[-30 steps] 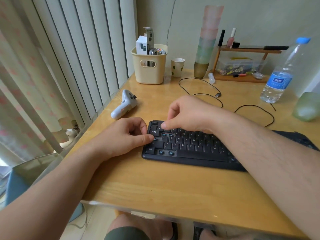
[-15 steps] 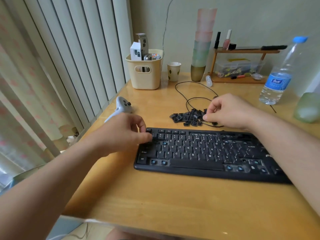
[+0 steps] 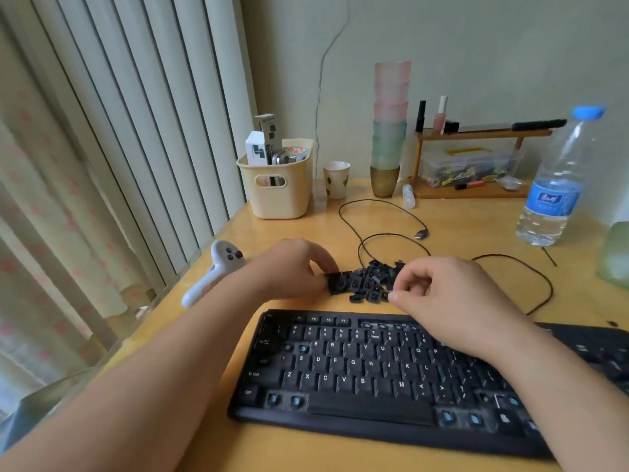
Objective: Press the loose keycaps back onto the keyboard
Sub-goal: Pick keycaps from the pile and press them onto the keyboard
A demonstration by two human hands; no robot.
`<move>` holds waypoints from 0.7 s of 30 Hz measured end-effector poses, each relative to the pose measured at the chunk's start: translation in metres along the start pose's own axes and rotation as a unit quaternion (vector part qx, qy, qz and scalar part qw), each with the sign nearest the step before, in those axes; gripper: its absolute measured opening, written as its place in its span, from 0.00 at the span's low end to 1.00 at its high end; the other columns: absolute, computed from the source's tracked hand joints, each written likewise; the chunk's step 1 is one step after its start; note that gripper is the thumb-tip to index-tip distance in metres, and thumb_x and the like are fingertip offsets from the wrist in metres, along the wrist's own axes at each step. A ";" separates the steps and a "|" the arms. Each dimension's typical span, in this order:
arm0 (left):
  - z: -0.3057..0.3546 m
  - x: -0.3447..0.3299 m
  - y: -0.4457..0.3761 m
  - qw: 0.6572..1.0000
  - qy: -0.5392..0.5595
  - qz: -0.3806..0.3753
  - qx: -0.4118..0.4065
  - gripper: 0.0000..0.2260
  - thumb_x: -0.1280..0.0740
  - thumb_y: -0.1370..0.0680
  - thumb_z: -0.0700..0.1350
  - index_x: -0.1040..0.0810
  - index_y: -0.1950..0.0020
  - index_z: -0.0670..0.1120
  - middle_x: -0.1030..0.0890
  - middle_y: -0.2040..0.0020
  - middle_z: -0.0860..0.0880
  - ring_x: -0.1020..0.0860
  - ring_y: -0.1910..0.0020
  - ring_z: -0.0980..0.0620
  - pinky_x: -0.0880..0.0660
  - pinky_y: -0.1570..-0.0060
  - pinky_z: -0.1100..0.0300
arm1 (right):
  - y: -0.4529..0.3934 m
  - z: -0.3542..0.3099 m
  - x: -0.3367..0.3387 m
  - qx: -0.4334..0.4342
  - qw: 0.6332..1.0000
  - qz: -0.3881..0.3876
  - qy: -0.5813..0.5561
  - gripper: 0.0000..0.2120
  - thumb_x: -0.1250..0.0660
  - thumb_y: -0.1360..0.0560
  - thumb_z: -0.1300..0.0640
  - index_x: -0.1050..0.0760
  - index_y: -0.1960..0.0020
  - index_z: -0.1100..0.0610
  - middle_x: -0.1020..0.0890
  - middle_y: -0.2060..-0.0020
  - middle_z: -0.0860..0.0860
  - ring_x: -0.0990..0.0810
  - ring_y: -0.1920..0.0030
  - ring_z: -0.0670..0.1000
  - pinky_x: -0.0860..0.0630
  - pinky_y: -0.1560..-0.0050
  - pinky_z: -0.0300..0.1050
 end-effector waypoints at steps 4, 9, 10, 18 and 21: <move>-0.003 -0.003 0.001 0.999 -0.020 0.030 -0.010 0.13 0.30 0.23 0.47 0.16 0.40 0.55 0.16 0.48 0.61 0.19 0.51 0.61 0.22 0.47 0.64 | -0.003 0.006 -0.001 -0.004 1.000 0.001 0.009 0.08 0.27 0.23 0.47 0.20 0.61 0.44 0.18 0.65 0.43 0.22 0.66 0.43 0.27 0.66 0.39; -0.006 -0.003 0.007 0.999 0.012 0.034 -0.008 0.18 0.29 0.25 0.48 0.26 0.37 0.58 0.18 0.51 0.61 0.20 0.54 0.62 0.22 0.50 0.63 | -0.002 0.008 -0.004 -0.017 1.000 -0.002 0.005 0.07 0.27 0.24 0.47 0.19 0.61 0.44 0.18 0.66 0.42 0.24 0.69 0.41 0.30 0.67 0.38; -0.006 -0.002 0.010 0.999 0.021 0.036 -0.007 0.19 0.28 0.26 0.48 0.27 0.37 0.59 0.17 0.51 0.61 0.20 0.54 0.62 0.22 0.51 0.63 | -0.002 0.008 -0.003 -0.018 1.000 0.002 0.002 0.07 0.27 0.24 0.48 0.19 0.61 0.44 0.18 0.66 0.42 0.24 0.69 0.41 0.29 0.68 0.38; 0.035 0.011 0.041 0.966 0.218 0.093 -0.099 0.22 0.24 0.29 0.37 0.23 0.40 0.55 0.16 0.56 0.53 0.18 0.58 0.53 0.19 0.52 0.59 | 0.006 -0.012 0.000 0.038 0.996 0.021 -0.078 0.06 0.26 0.24 0.49 0.19 0.50 0.38 0.19 0.58 0.32 0.21 0.61 0.40 0.26 0.61 0.34; 0.056 0.008 0.048 0.938 0.312 0.077 -0.131 0.23 0.26 0.28 0.31 0.23 0.39 0.52 0.17 0.55 0.49 0.18 0.57 0.45 0.18 0.51 0.53 | 0.007 -0.017 -0.001 0.062 0.984 0.015 -0.167 0.10 0.26 0.24 0.53 0.18 0.47 0.38 0.16 0.57 0.37 0.19 0.60 0.43 0.21 0.54 0.38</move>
Point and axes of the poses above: each hand's wrist, its own y-axis away from the middle knuckle, its own x-axis out of the back of the hand, z = x × y, the point moved 7 cm from there along -y, towards the middle knuckle
